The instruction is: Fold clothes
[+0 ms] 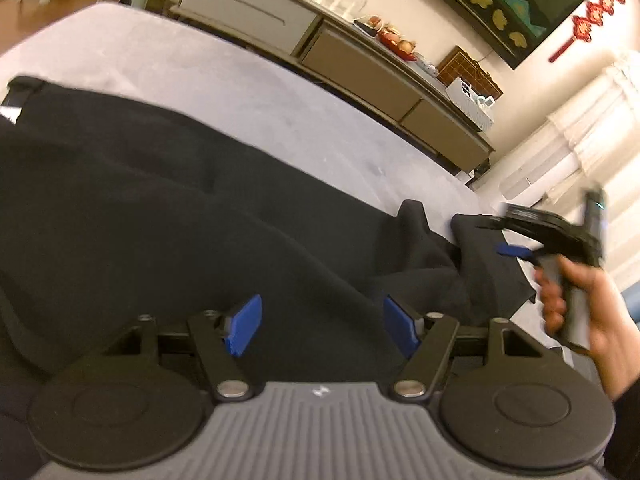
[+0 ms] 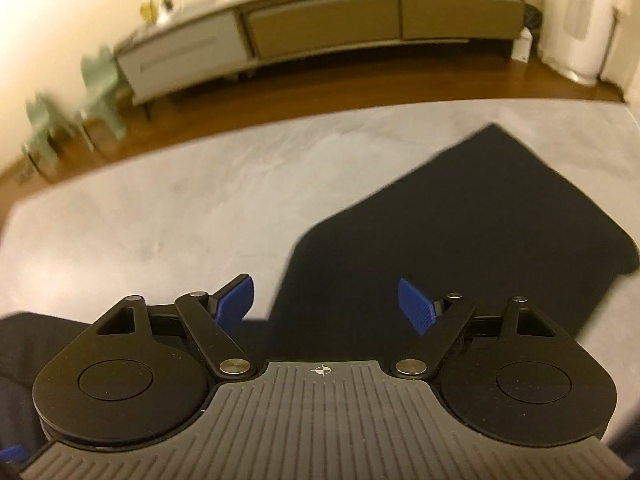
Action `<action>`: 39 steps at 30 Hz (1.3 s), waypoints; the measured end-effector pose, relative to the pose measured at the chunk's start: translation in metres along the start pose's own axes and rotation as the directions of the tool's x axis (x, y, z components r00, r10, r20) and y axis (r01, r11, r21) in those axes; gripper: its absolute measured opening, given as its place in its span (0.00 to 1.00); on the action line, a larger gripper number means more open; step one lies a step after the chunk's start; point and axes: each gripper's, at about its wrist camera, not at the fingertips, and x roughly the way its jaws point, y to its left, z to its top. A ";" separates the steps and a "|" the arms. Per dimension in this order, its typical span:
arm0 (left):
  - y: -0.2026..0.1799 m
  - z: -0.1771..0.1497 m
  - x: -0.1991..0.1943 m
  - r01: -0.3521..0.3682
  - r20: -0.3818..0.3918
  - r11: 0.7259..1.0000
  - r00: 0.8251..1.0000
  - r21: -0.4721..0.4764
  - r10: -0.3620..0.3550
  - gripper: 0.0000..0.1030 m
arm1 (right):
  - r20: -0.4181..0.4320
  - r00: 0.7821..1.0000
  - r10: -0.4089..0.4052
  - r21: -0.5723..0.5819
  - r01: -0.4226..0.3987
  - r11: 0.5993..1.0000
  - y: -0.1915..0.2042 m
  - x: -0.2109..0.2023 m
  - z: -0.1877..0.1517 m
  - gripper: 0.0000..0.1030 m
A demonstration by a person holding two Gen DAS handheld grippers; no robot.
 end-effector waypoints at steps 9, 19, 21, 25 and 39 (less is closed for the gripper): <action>0.011 0.025 -0.014 0.000 0.094 0.995 0.996 -0.095 0.009 0.66 | 0.132 0.987 -0.090 -0.101 0.104 0.989 0.025 -0.005 0.016 0.00; 0.015 0.004 -0.019 -0.029 0.077 0.992 0.996 -0.120 0.039 0.66 | 0.278 0.954 -0.111 0.115 0.082 0.990 -0.127 -0.167 -0.148 0.23; 0.016 -0.003 -0.013 -0.038 0.046 0.992 0.998 -0.118 0.044 0.66 | 0.166 0.978 -0.130 0.158 0.103 0.982 -0.150 -0.147 -0.176 0.30; 0.021 -0.012 -0.007 -0.051 0.029 0.989 0.998 -0.136 0.055 0.66 | 0.203 0.973 -0.110 0.175 0.075 0.982 -0.158 -0.159 -0.174 0.65; 0.079 0.039 -0.059 -0.065 0.210 0.961 0.970 -0.270 0.125 0.73 | 0.176 0.983 -0.044 -0.417 0.115 0.902 -0.028 -0.091 -0.132 0.90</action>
